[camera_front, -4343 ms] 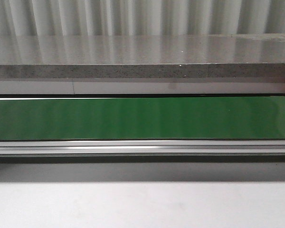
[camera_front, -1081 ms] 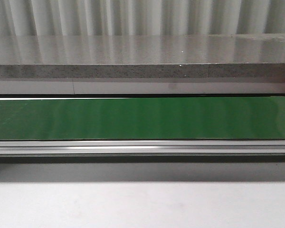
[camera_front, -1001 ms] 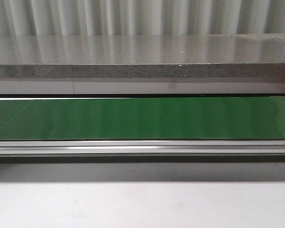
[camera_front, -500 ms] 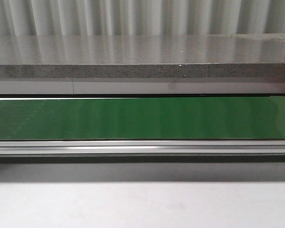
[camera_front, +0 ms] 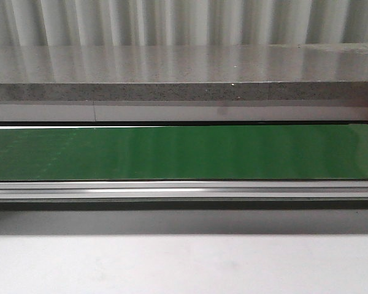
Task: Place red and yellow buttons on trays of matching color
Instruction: 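Move the left gripper toward the last red and yellow buttons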
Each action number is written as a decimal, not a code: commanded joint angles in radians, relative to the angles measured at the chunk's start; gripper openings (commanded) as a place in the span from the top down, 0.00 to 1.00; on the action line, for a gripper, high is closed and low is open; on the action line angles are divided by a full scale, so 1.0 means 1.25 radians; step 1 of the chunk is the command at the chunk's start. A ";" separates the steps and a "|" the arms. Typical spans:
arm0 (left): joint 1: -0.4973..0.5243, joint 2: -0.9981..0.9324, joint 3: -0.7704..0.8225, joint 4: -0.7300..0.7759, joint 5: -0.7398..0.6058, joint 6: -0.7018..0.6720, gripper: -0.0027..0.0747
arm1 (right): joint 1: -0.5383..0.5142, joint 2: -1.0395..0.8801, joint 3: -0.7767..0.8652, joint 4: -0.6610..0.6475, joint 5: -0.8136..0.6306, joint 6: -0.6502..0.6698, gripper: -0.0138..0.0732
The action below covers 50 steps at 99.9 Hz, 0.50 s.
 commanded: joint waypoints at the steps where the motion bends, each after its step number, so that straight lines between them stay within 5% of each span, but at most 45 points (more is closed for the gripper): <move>1: -0.007 0.007 -0.023 0.016 -0.051 -0.003 0.10 | 0.000 0.000 -0.021 0.010 -0.049 -0.007 0.92; 23: -0.007 0.007 -0.029 0.021 -0.056 -0.018 0.11 | 0.000 0.000 -0.021 0.010 -0.049 -0.007 0.92; 50: -0.005 0.095 -0.123 0.232 0.056 -0.282 0.11 | 0.000 0.000 -0.021 0.010 -0.049 -0.007 0.92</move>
